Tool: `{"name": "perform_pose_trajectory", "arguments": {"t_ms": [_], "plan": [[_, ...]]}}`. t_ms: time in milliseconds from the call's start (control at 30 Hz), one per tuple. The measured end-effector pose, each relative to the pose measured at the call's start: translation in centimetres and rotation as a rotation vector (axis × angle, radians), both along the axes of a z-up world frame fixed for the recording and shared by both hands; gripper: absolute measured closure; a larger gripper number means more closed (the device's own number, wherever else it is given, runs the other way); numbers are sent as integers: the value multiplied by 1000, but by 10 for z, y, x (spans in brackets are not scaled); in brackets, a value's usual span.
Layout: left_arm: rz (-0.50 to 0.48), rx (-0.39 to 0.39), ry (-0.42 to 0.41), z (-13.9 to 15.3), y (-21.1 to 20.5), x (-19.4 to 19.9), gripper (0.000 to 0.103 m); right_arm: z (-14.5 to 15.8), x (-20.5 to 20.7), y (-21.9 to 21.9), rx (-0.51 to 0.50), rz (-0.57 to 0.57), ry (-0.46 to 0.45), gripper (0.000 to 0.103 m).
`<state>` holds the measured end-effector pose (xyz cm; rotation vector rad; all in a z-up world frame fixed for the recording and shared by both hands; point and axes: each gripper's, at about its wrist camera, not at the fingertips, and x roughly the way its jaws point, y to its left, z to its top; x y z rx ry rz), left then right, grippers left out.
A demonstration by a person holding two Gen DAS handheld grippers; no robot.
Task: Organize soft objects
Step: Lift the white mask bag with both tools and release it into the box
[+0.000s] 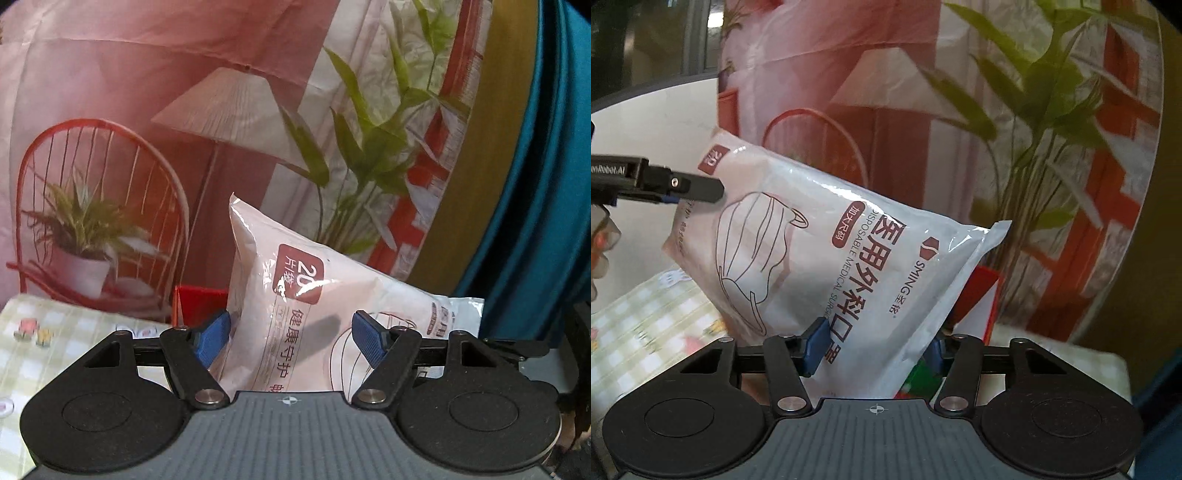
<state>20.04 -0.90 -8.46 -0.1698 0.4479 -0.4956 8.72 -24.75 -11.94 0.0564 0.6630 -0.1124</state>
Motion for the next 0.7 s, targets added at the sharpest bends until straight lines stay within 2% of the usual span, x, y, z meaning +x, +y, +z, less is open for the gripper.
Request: {"name": "perform_pose_trajectory", "arguments": {"t_ms": [133, 300, 433, 533, 700], "plan": [[8, 20, 9, -5, -7, 21, 30, -5, 24, -7, -59, -25, -2, 57], [6, 48, 67, -22, -9, 42, 30, -15, 51, -21, -92, -73, -7, 60], [-7, 80, 91, -31, -10, 47, 32, -31, 63, -30, -47, -68, 57, 60], [-24, 72, 119, -28, -8, 50, 32, -43, 65, -37, 17, -67, 107, 60], [-53, 83, 176, -28, -13, 50, 32, -44, 63, -42, 61, -69, 162, 60]]}}
